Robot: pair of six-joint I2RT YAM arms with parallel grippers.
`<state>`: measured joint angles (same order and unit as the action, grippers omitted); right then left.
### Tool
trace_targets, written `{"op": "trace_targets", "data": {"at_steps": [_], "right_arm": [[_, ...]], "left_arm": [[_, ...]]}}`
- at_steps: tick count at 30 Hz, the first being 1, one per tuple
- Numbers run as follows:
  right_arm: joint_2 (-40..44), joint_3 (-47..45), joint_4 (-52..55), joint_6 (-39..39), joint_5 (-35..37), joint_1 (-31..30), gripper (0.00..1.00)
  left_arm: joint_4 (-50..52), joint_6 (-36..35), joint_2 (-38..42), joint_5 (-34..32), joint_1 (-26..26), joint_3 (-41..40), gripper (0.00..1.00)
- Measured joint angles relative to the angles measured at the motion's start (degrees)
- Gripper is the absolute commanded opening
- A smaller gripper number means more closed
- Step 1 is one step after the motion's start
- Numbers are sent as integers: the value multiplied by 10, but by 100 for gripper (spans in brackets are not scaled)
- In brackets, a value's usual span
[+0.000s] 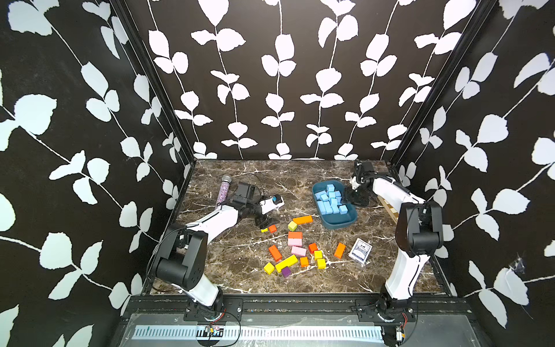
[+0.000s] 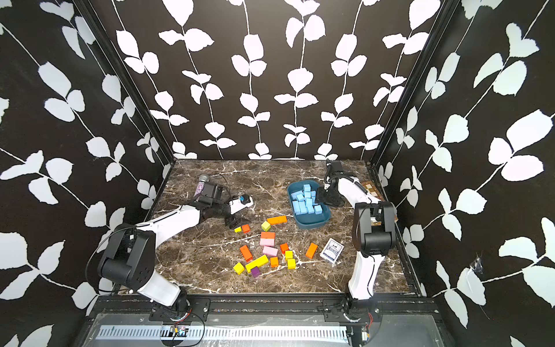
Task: Pick out the blue building blocks
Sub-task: Move the storage box to the center of the board.
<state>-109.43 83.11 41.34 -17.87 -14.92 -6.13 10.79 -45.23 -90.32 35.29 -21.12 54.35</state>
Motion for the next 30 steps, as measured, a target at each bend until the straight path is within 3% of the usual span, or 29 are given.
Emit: {"op": "trace_targets", "data": {"at_steps": [9,22,30], "right_arm": [[20,-43,-35,-23,-43,-3,63],[19,-36,-76,-30,-41,-61,62],[15,-25,-90,-26,-21,-75,62]], "left_arm": [[0,0,0,0,0,0,79],[0,9,0,-2,0,0,79],[-13,57,16,-35,6,-16,81]]}}
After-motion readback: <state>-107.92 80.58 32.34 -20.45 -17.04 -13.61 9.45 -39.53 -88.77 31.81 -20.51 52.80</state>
